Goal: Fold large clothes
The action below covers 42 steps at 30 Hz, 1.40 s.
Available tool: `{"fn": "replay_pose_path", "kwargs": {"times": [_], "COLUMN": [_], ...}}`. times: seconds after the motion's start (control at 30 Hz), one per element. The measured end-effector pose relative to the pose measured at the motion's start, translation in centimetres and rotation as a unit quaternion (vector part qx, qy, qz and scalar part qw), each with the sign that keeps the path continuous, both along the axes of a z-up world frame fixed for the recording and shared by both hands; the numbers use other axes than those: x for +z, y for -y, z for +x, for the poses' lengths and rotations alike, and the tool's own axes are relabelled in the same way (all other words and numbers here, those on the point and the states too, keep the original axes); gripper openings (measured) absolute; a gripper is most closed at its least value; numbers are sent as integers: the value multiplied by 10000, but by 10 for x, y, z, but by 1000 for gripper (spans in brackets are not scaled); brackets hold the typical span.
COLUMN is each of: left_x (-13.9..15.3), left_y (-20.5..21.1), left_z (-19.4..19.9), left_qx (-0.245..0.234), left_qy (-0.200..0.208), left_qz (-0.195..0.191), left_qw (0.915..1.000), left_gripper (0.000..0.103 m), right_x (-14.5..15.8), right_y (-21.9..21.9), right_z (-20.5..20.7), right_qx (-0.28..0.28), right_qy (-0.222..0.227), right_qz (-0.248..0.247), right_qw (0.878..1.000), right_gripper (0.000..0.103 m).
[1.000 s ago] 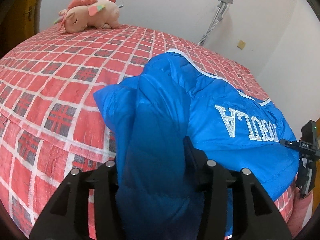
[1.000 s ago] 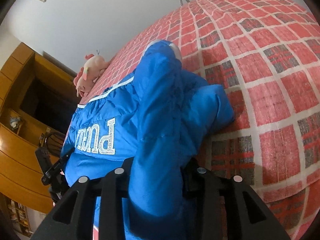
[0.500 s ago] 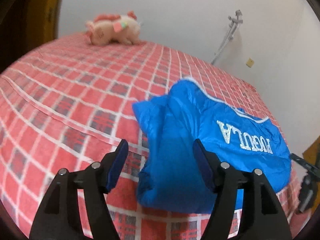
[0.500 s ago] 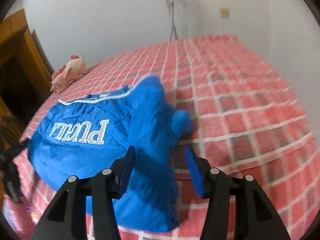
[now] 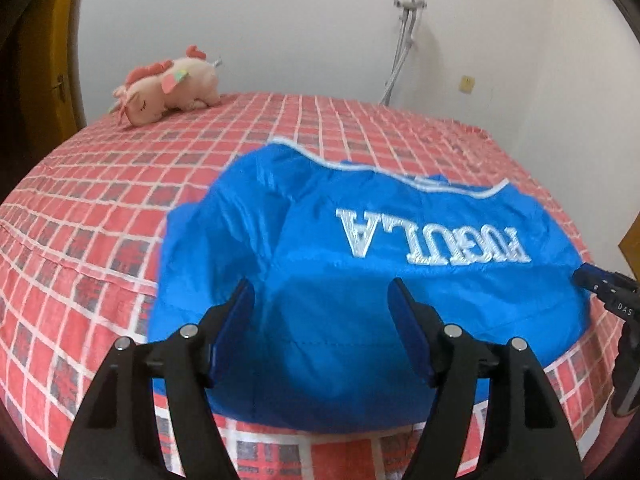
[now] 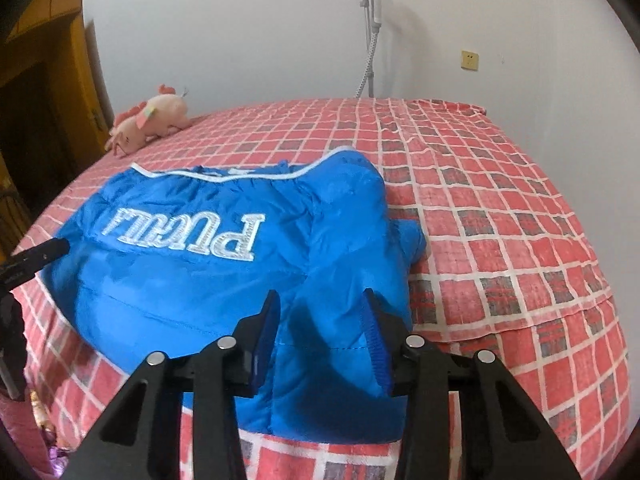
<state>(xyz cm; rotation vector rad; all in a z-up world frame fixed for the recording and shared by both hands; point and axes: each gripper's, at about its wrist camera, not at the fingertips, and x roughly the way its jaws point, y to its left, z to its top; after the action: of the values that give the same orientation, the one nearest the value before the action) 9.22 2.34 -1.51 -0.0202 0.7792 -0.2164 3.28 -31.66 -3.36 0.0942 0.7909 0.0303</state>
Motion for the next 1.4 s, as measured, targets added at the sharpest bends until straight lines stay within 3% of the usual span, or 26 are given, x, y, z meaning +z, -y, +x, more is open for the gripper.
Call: {"fn": "replay_pose_path", "kwargs": {"times": [0.17, 0.67, 1.03, 1.4], "left_x": [-18, -29, -17, 7], "left_y": [6, 7, 10, -10], "left_z": [5, 6, -5, -38], "left_qx": [-66, -87, 8, 287], "left_qy": [-68, -24, 27, 10], "left_qz": [381, 379, 471, 564], "left_qw": [9992, 9992, 9989, 9980], "left_gripper": [69, 70, 71, 86], "right_x": [-21, -38, -15, 3], "right_y": [1, 5, 5, 6], "right_z": [8, 8, 2, 2], "right_qx": [-14, -120, -158, 35], "right_qy": [-229, -181, -89, -145], "right_qz": [28, 348, 429, 360], "right_qw": [9997, 9992, 9989, 9992], "right_gripper": [40, 40, 42, 42]}}
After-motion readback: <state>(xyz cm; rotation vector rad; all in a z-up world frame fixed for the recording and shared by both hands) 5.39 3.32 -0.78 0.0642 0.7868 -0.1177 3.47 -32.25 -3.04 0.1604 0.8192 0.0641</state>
